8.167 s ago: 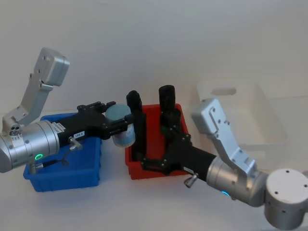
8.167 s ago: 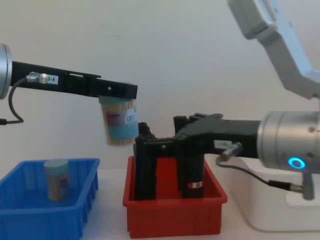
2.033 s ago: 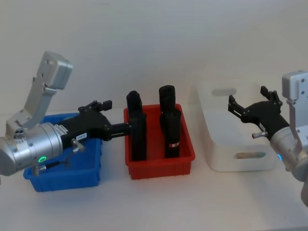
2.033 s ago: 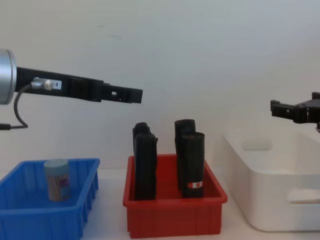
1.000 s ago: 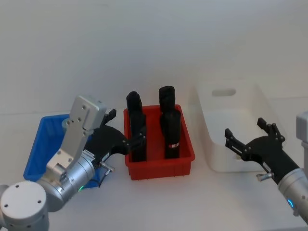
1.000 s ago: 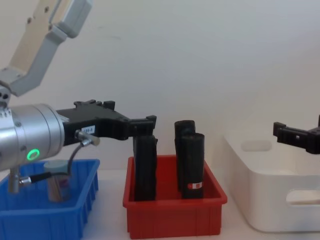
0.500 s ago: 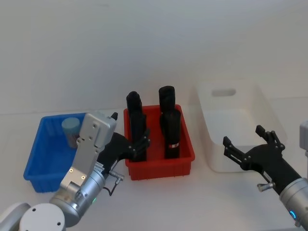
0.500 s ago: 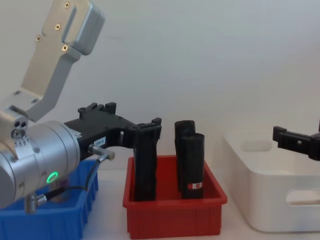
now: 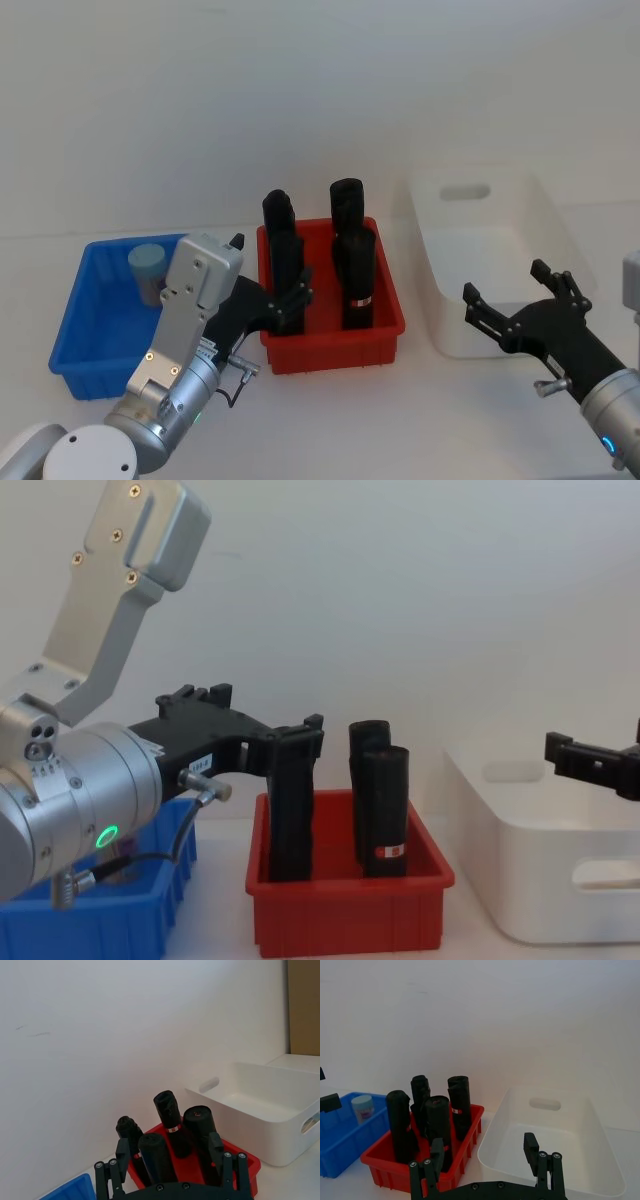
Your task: Pick the cotton swabs from the blue box and place them into the white box.
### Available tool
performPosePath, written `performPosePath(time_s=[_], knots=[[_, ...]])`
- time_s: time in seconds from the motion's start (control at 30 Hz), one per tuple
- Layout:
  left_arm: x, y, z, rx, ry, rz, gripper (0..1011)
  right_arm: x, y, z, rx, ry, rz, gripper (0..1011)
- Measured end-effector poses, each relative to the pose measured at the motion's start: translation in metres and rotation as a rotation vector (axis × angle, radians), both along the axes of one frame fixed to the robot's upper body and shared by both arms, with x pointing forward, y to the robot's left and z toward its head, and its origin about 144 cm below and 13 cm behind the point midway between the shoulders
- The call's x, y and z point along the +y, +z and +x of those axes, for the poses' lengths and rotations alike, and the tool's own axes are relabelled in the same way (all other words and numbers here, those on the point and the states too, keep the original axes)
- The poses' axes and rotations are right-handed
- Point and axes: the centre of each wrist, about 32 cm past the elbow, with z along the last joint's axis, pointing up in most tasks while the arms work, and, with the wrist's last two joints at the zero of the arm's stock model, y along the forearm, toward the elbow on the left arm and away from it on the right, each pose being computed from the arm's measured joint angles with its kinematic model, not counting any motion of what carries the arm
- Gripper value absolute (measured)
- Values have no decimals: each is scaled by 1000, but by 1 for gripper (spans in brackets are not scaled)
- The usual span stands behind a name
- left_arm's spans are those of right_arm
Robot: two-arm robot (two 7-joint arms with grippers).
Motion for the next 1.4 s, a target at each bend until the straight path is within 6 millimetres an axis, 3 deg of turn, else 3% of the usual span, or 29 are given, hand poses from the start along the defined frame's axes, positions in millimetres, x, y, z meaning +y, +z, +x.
performPosePath(time_s=[0.53,1.4], knots=[[0,0,0,0,0,0,1000,0,-7,24,9,32,-16,1001],[0,0,0,0,0,0,1000,23,-23,127,-2,243,-105,1002]])
